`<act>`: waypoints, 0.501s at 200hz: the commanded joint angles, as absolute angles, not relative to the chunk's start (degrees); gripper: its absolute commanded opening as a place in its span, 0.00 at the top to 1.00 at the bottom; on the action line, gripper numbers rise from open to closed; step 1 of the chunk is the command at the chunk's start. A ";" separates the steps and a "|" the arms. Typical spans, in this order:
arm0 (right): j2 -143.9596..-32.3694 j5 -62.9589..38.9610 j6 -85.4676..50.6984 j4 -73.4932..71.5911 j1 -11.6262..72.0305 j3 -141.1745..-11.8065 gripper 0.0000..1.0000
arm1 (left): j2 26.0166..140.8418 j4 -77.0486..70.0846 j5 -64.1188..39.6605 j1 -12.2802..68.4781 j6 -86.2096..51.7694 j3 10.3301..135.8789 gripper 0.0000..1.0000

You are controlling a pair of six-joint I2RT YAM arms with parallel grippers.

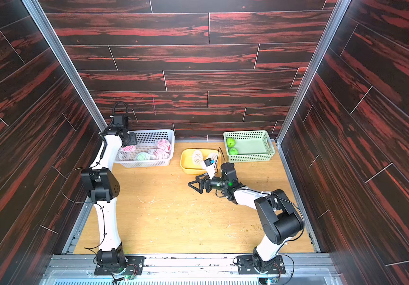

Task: Remove foam nets from apples
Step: Pick up the apple from the basket, then place the apple at the center of the board.

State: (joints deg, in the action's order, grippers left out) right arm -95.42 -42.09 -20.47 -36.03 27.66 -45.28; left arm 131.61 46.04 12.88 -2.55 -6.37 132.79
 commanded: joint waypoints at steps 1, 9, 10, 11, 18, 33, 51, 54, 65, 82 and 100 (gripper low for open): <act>-93.26 -40.92 -18.82 -35.48 28.04 -45.19 0.05 | 123.45 48.78 11.83 0.87 -5.57 129.78 0.32; -92.55 -40.05 -17.93 -34.72 27.98 -44.88 0.05 | 120.99 49.58 10.10 1.88 -6.09 128.15 0.32; -92.37 -39.89 -17.80 -34.63 27.96 -44.85 0.05 | 120.70 49.71 9.84 1.99 -6.12 127.84 0.32; -92.29 -39.76 -17.64 -34.54 27.96 -44.79 0.05 | 120.38 49.77 9.71 2.09 -6.22 127.55 0.32; -91.50 -38.53 -16.85 -34.35 27.95 -44.27 0.05 | 117.91 49.61 7.97 3.07 -6.89 124.91 0.32; -89.38 -34.97 -15.87 -35.83 27.88 -42.00 0.05 | 111.19 45.68 4.20 5.21 -9.40 115.56 0.32; -86.65 -30.82 -14.87 -38.12 27.69 -39.18 0.05 | 102.07 37.36 2.61 8.84 -12.09 101.55 0.32; -86.21 -29.75 -14.64 -38.53 27.69 -38.62 0.05 | 100.93 36.11 2.30 9.47 -12.50 99.41 0.32; -84.60 -26.65 -14.42 -40.02 27.64 -36.66 0.05 | 95.61 32.33 2.22 11.92 -14.17 92.42 0.32; -82.40 -22.94 -14.12 -43.74 27.52 -33.15 0.05 | 90.96 29.71 2.04 16.04 -14.87 85.50 0.33; -80.51 -20.41 -13.26 -46.05 27.43 -30.51 0.05 | 87.98 30.77 2.70 20.85 -14.90 80.38 0.33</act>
State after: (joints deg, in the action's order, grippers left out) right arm -83.77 -27.09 -15.33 -41.19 27.57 -33.58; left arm 91.79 34.17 3.46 16.56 -12.67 86.24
